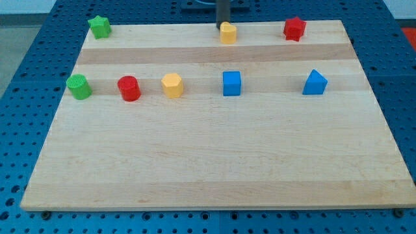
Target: Push the yellow heart above the blue cube
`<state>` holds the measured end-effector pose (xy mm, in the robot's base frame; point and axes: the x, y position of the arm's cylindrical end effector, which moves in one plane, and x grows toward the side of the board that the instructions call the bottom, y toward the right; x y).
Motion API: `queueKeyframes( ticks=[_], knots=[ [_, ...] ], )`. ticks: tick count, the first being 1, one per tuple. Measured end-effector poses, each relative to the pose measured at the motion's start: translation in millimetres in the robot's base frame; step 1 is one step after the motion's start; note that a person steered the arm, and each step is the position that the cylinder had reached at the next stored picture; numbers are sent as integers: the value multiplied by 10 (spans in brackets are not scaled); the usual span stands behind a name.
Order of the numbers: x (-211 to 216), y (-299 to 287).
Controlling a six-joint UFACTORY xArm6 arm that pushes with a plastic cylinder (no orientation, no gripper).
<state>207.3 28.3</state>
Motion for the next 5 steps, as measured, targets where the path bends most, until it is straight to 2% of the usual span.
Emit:
queueKeyframes(
  ticks=[1,3,5],
  knots=[
    [315,17],
    [213,48],
    [900,157]
  ],
)
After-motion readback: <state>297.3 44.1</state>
